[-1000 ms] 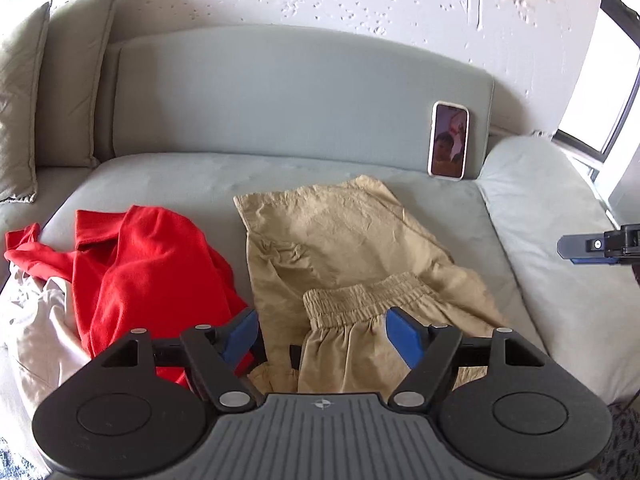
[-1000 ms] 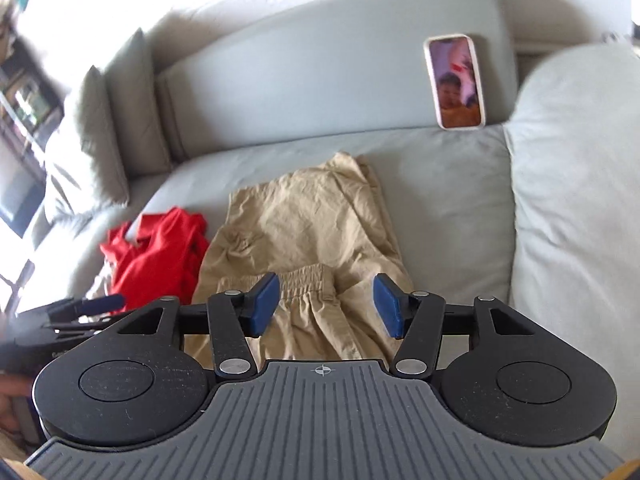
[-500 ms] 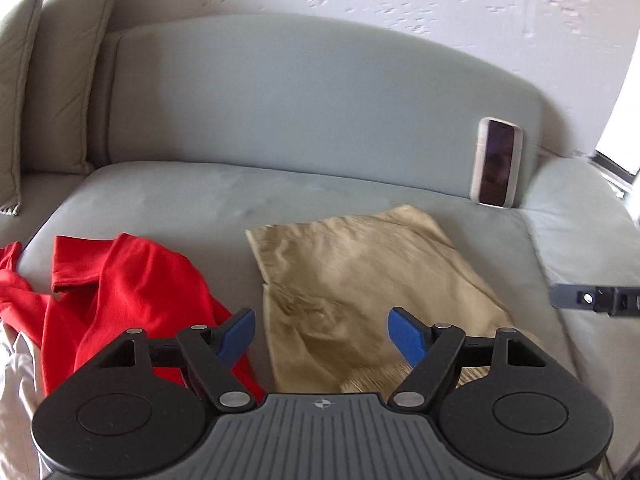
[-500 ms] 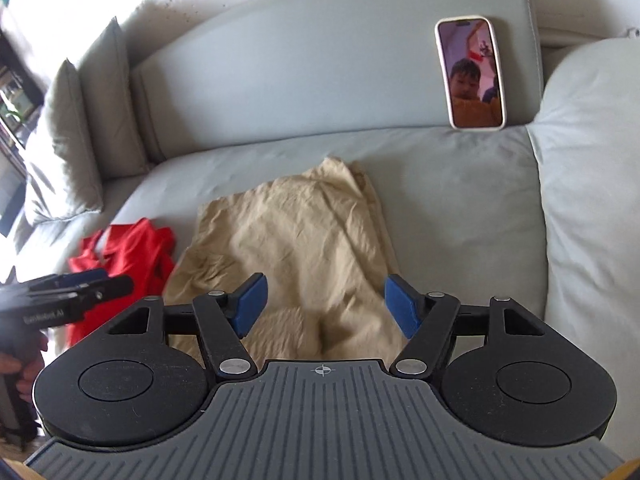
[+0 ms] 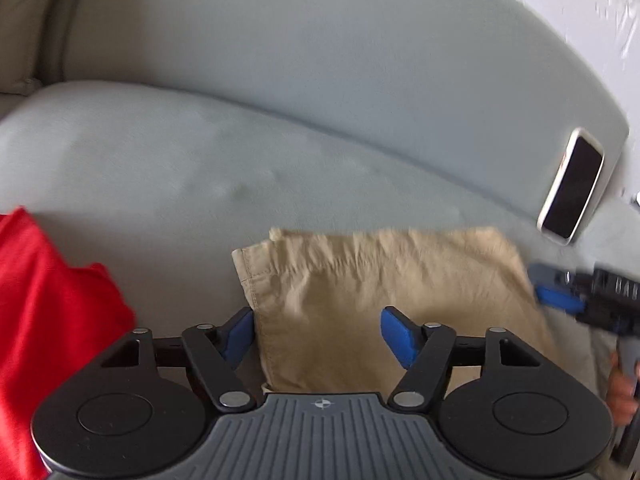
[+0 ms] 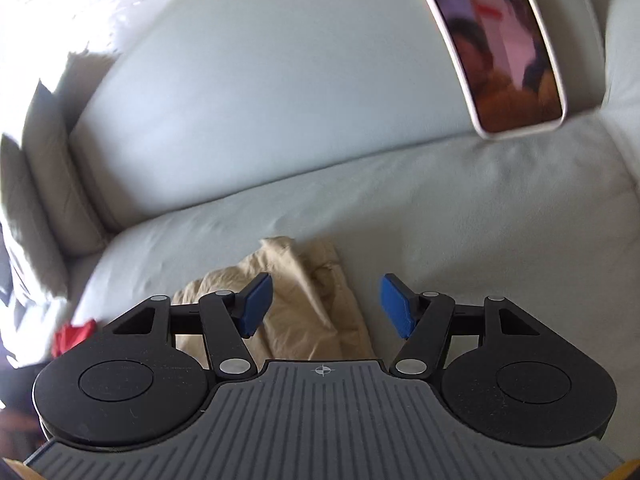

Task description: Fold clothes

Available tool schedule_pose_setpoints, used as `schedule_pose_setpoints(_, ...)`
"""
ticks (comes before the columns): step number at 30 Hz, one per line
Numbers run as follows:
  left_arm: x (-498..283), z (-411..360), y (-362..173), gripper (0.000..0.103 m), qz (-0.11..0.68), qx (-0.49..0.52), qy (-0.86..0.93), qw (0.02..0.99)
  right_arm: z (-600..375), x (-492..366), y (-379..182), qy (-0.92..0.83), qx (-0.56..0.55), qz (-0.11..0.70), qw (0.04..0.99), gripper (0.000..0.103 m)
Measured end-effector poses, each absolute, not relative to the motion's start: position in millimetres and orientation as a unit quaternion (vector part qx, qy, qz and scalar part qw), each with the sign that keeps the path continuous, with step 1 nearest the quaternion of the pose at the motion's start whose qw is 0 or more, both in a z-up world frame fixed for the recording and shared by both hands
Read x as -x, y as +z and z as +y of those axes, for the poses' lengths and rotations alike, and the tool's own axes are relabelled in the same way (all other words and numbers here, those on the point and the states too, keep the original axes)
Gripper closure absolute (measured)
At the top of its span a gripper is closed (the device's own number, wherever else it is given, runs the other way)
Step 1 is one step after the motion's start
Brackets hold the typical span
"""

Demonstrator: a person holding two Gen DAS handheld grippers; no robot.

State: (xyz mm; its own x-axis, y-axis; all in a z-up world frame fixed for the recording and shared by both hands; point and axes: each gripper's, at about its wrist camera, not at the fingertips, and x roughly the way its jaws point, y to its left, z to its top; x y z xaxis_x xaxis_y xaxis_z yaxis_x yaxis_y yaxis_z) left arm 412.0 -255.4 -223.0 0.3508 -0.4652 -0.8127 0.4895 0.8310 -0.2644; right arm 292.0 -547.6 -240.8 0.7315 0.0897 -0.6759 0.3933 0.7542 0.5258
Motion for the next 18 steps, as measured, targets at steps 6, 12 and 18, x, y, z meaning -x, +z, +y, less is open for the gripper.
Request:
schedule_pose_setpoints(6, -401.9, -273.4, -232.9, 0.037, 0.475, -0.078, -0.288, 0.828, -547.0, -310.1, -267.4, -0.039, -0.362, 0.340, 0.867, 0.053)
schedule_pose_setpoints(12, -386.1, -262.8, -211.6, 0.045, 0.463, -0.077, -0.286, 0.835, -522.8, -315.1, -254.3, -0.077, -0.284, 0.344, 0.892, 0.098)
schedule_pose_setpoints(18, -344.7, -203.6, -147.5, 0.044, 0.424, 0.022, -0.314, 0.849, -501.1, -267.3, -197.8, -0.015, -0.264, 0.296, 0.918, 0.099)
